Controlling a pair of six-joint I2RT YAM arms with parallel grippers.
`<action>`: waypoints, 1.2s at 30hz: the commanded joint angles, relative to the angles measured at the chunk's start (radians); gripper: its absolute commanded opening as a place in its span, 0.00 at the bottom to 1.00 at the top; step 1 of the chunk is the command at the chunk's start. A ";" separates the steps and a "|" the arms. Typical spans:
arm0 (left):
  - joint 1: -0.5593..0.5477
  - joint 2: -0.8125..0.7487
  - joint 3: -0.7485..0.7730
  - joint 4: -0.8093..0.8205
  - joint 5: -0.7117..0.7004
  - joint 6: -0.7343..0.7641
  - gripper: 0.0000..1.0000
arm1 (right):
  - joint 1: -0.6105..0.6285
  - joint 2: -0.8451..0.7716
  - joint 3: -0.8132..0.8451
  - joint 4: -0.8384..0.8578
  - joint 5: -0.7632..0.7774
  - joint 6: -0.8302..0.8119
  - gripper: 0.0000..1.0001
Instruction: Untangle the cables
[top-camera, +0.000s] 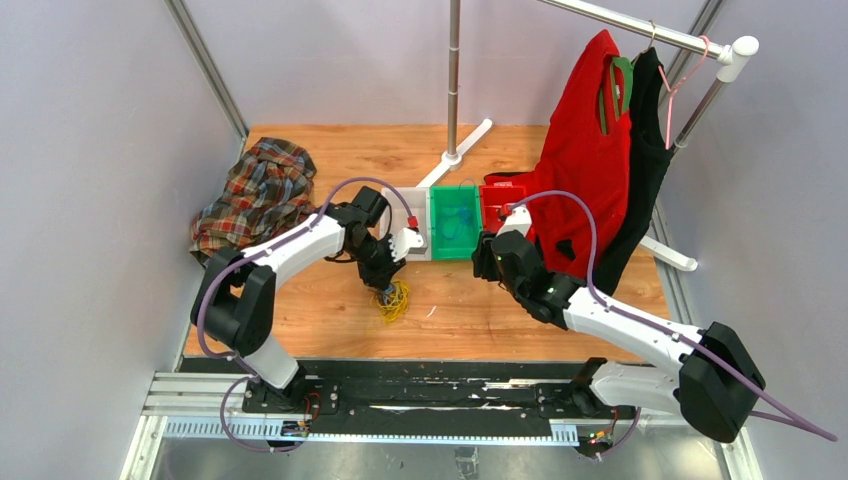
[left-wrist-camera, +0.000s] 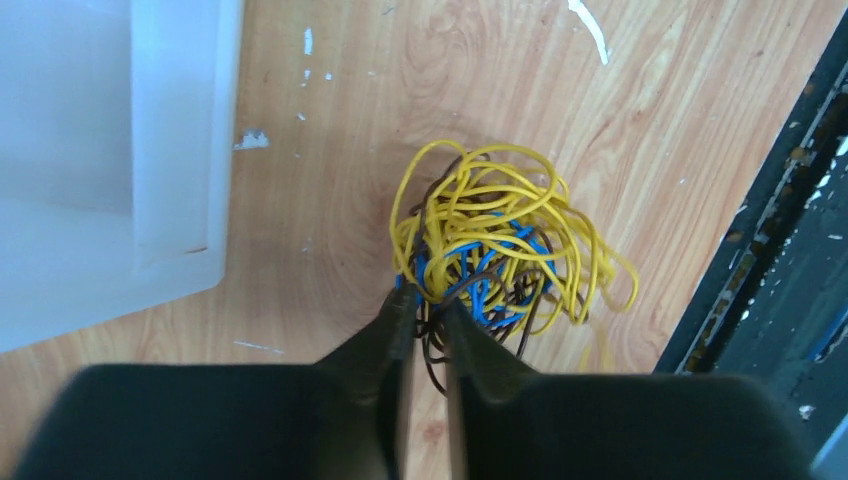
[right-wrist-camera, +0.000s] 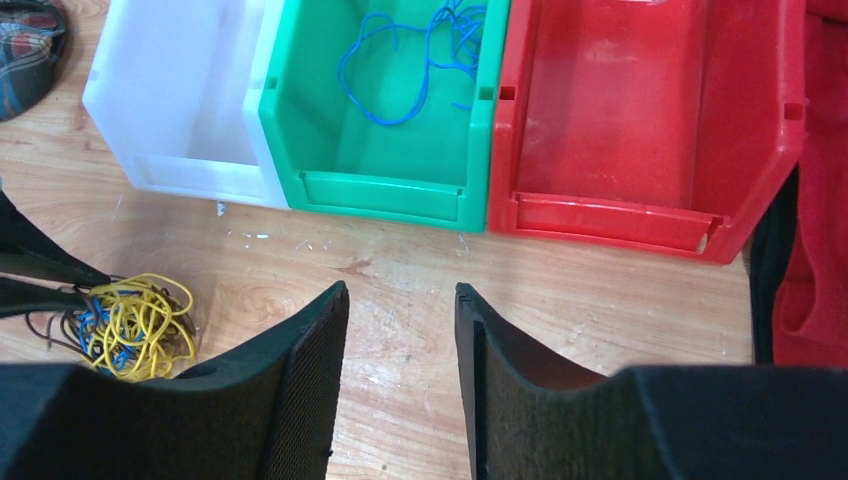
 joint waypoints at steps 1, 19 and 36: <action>0.004 -0.085 0.027 -0.003 0.000 0.009 0.06 | 0.020 0.009 0.029 0.040 -0.030 0.003 0.42; 0.003 -0.349 0.128 -0.172 0.184 -0.067 0.03 | 0.177 0.106 0.155 0.285 -0.334 -0.033 0.66; 0.004 -0.390 0.211 -0.243 0.267 -0.091 0.01 | 0.202 0.218 0.207 0.330 -0.498 -0.036 0.57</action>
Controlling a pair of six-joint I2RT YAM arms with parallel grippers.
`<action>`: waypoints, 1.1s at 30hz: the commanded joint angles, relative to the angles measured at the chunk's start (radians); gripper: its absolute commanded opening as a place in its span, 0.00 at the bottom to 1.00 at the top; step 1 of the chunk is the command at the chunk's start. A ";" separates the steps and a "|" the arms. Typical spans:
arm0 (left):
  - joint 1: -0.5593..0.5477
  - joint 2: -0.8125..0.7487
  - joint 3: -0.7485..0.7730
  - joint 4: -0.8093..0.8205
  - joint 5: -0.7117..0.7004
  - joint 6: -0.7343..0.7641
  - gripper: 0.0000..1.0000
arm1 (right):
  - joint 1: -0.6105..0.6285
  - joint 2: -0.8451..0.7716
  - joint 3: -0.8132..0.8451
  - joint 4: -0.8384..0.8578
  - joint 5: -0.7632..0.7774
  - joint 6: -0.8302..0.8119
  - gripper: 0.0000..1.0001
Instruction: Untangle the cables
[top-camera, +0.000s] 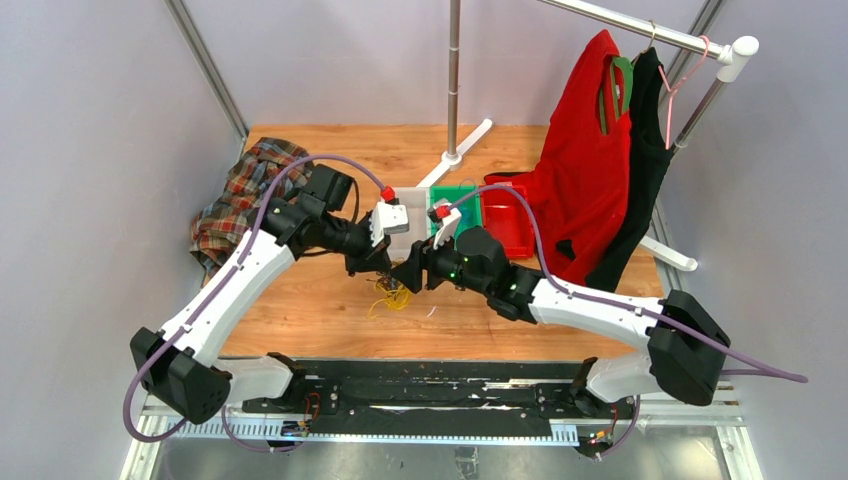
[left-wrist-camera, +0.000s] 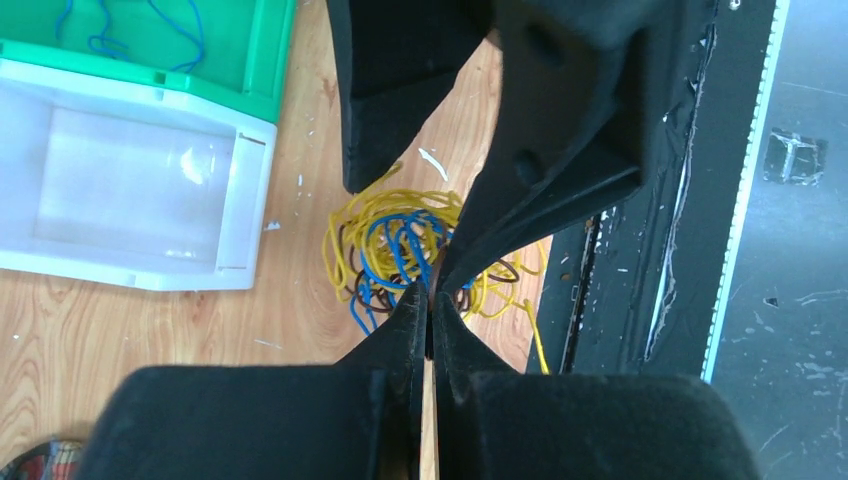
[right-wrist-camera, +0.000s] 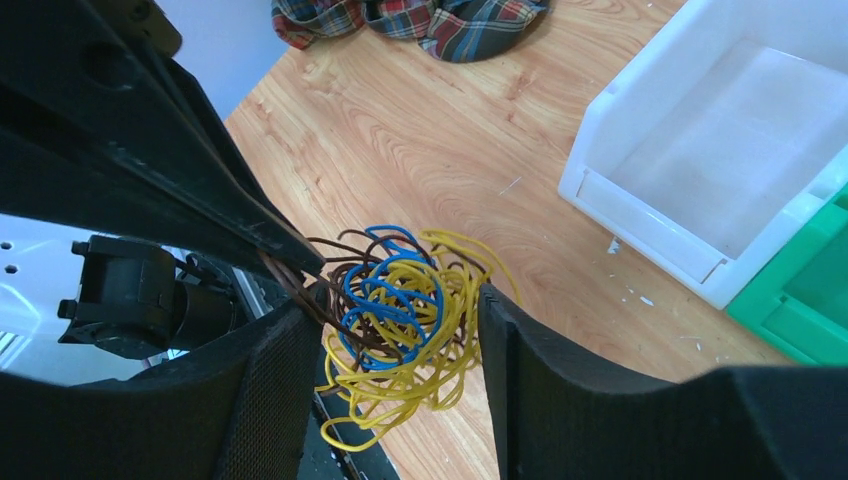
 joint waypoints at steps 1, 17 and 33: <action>0.003 -0.030 0.049 -0.038 0.050 -0.006 0.01 | 0.019 0.032 0.049 0.020 -0.029 -0.011 0.56; 0.003 -0.019 0.206 -0.103 0.136 -0.077 0.01 | 0.037 0.078 -0.095 0.052 0.114 0.027 0.40; 0.003 -0.023 0.181 -0.101 0.075 -0.056 0.02 | 0.042 -0.075 -0.168 -0.013 0.182 -0.004 0.54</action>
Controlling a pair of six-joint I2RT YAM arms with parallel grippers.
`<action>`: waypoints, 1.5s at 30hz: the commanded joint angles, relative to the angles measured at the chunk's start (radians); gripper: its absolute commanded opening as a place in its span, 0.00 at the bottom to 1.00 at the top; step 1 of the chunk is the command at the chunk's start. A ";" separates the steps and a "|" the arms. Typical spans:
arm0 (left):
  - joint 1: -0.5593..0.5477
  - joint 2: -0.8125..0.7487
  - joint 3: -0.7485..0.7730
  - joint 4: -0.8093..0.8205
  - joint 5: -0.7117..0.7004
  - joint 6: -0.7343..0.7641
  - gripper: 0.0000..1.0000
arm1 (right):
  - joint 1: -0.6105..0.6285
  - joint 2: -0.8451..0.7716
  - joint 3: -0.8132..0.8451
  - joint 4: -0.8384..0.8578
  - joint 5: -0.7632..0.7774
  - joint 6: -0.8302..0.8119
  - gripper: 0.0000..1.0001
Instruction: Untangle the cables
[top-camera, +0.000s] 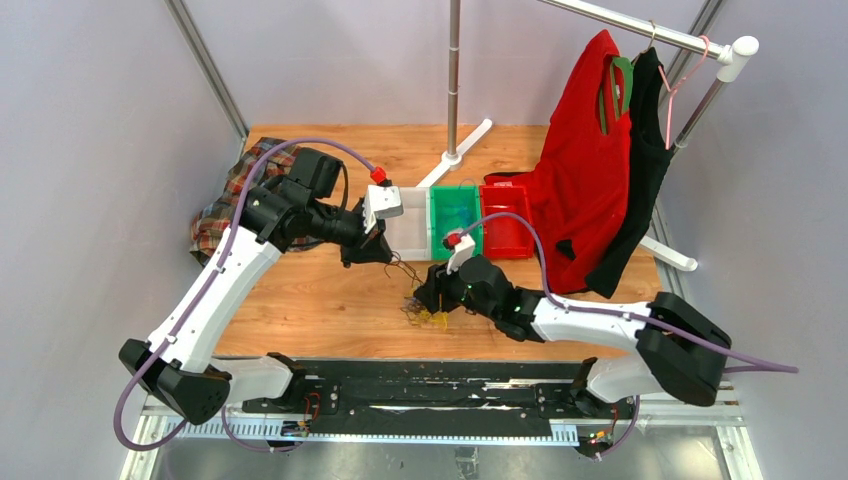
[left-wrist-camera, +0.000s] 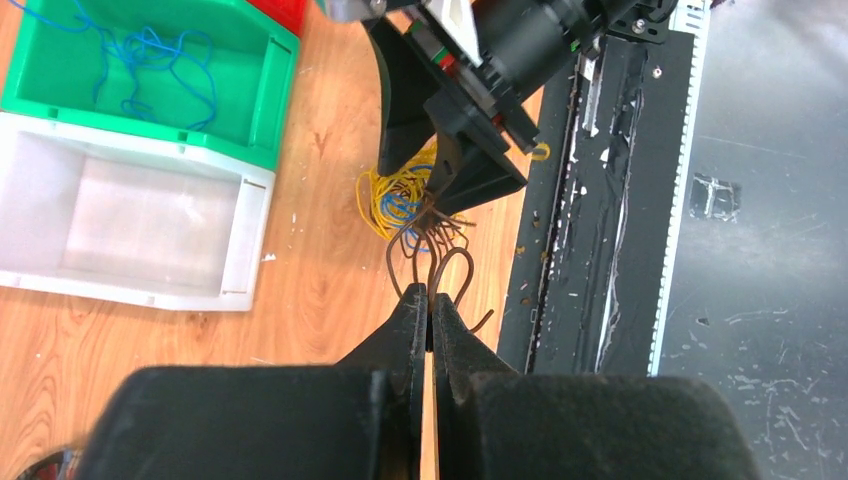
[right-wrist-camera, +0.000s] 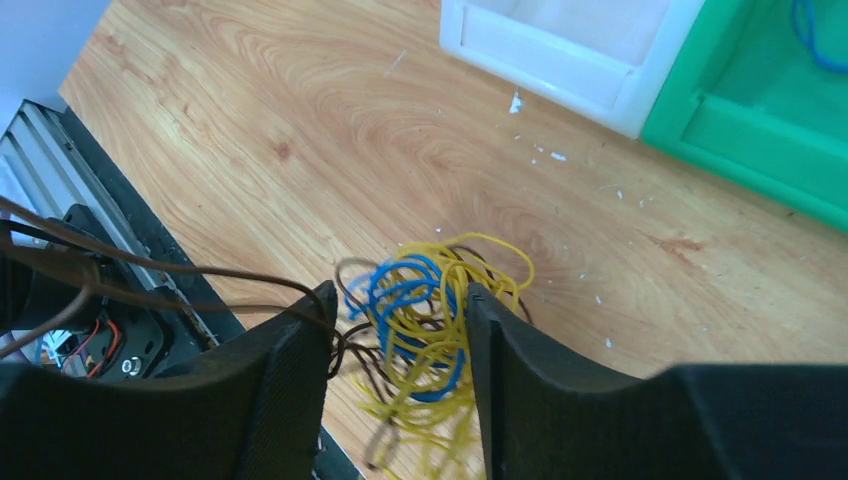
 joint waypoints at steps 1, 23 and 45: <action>0.003 -0.014 -0.009 0.015 0.004 0.010 0.02 | 0.015 -0.081 0.072 -0.080 0.011 -0.059 0.56; 0.003 -0.029 0.010 0.015 -0.035 -0.005 0.02 | 0.040 -0.094 0.270 -0.079 -0.079 -0.120 0.57; 0.003 -0.055 -0.023 0.015 0.012 -0.003 0.02 | 0.053 0.024 0.338 0.010 -0.011 -0.086 0.44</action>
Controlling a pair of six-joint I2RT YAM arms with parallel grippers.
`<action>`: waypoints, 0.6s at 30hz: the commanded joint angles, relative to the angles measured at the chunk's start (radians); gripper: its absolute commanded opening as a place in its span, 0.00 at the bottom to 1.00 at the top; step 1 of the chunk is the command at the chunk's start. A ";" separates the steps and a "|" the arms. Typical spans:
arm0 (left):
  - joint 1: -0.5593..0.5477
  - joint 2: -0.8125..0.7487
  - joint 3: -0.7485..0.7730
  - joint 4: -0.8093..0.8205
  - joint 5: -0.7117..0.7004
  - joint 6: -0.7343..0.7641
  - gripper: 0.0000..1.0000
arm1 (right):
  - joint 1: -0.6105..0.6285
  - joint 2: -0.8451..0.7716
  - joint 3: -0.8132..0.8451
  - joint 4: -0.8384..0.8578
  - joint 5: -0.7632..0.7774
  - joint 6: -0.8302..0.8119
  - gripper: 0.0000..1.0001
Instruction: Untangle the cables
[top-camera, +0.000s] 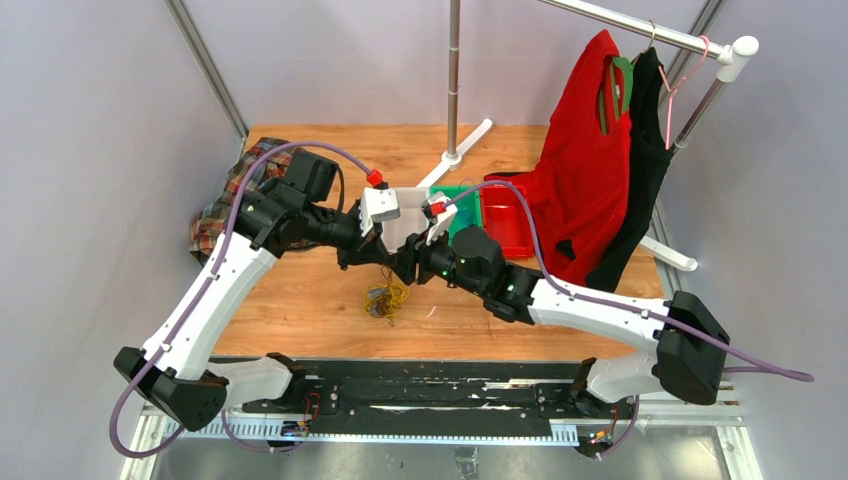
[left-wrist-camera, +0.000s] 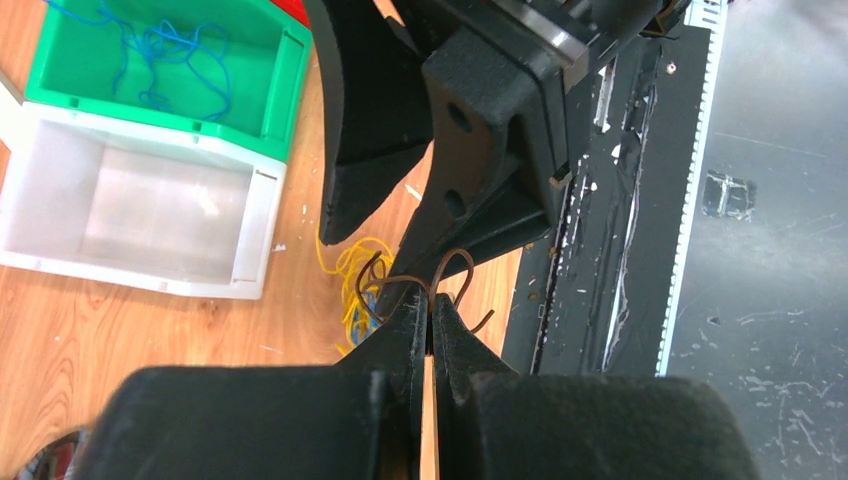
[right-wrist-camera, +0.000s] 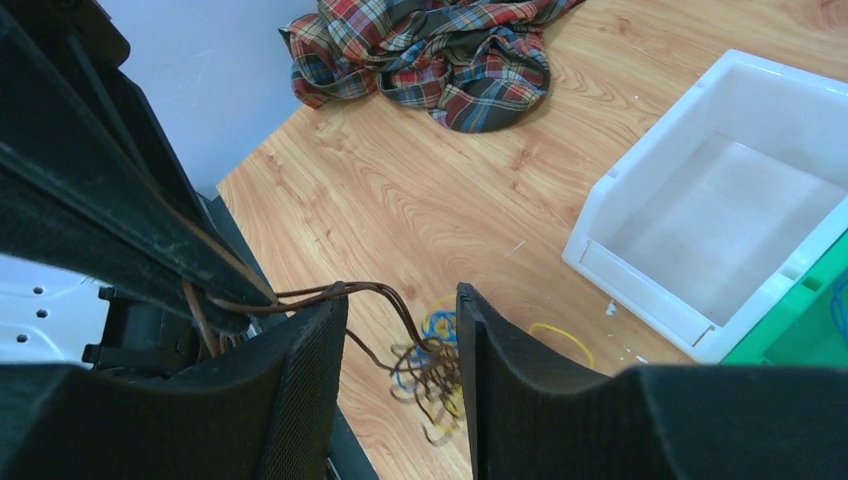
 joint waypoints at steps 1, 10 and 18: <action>0.003 -0.025 -0.010 0.014 0.042 -0.003 0.02 | 0.020 0.029 0.046 0.053 0.031 0.019 0.43; 0.003 -0.028 0.000 0.014 0.048 -0.010 0.02 | 0.022 0.076 0.041 0.072 0.040 0.053 0.38; 0.003 -0.029 0.028 0.014 0.037 -0.022 0.02 | 0.022 0.094 0.005 0.087 0.048 0.067 0.38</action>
